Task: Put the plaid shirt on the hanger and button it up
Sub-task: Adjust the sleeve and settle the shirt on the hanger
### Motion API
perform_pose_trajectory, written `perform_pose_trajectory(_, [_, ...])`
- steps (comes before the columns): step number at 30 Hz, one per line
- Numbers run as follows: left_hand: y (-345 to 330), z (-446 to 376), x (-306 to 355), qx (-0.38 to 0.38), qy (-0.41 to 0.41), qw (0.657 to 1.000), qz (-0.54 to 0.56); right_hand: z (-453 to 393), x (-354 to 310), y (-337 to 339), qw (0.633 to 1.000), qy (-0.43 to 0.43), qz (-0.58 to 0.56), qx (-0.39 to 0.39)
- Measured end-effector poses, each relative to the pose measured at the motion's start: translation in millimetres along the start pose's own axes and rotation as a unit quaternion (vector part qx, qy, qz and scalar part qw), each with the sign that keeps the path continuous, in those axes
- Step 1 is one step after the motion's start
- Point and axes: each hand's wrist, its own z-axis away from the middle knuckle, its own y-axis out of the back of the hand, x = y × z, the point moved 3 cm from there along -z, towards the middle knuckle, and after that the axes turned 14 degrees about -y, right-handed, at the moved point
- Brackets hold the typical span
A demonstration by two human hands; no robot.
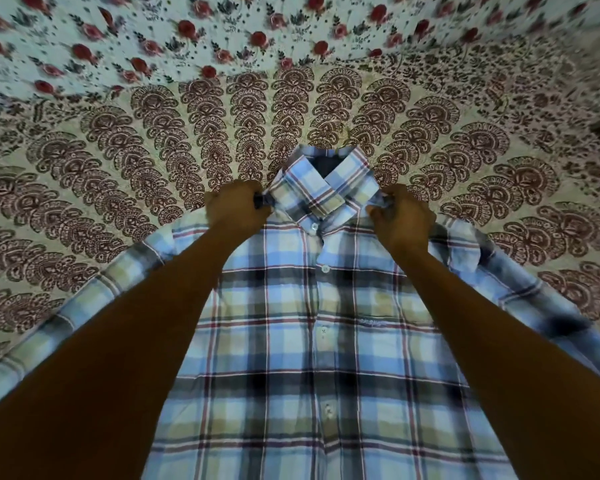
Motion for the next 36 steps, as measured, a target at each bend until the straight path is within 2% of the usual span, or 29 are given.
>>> perform_pose_trajectory(3, [17.9, 22.4, 8.6, 0.055, -0.028, 0.997, 0.040, 18.7, 0.5, 20.2, 0.999, 0.028, -0.034, 0.026])
perform_pose_trajectory(8, [50.6, 78.6, 33.1, 0.169, -0.096, 0.980, 0.034, 71.2, 2.2, 58.1, 0.994, 0.037, -0.096, 0.045])
perform_pose_trajectory(12, [65.0, 120.0, 46.4, 0.194, -0.080, 0.976, 0.055, 127.4, -8.5, 85.1, 0.982, 0.038, -0.145, 0.112])
perform_pose_trajectory(14, [70.2, 139.7, 55.3, 0.204, -0.080, 0.974, 0.062, 151.6, -19.1, 92.3, 0.974, 0.004, -0.199, 0.112])
perform_pose_trajectory(18, [72.2, 171.5, 72.0, 0.208, -0.075, 0.973, 0.061, 174.1, -36.0, 97.6, 0.935, -0.144, -0.321, 0.051])
perform_pose_trajectory(20, [73.9, 182.6, 77.1, 0.212, -0.055, 0.973, 0.069, 179.2, -38.6, 102.3, 0.918, -0.181, -0.351, 0.033])
perform_pose_trajectory(24, [77.5, 195.5, 81.0, 0.220, -0.043, 0.971, 0.085, 189.9, -36.0, 106.8, 0.932, -0.154, -0.328, 0.022])
perform_pose_trajectory(27, [77.0, 200.9, 85.9, 0.221, -0.058, 0.971, 0.074, 194.5, -31.9, 108.9, 0.938, -0.168, -0.303, 0.025])
perform_pose_trajectory(31, [76.4, 203.8, 90.1, 0.216, -0.058, 0.973, 0.064, 191.3, -20.8, 117.1, 0.935, -0.175, -0.299, 0.080])
perform_pose_trajectory(36, [78.2, 203.9, 83.1, 0.220, -0.042, 0.971, 0.081, 193.7, -1.1, 131.7, 0.951, -0.057, -0.277, 0.129])
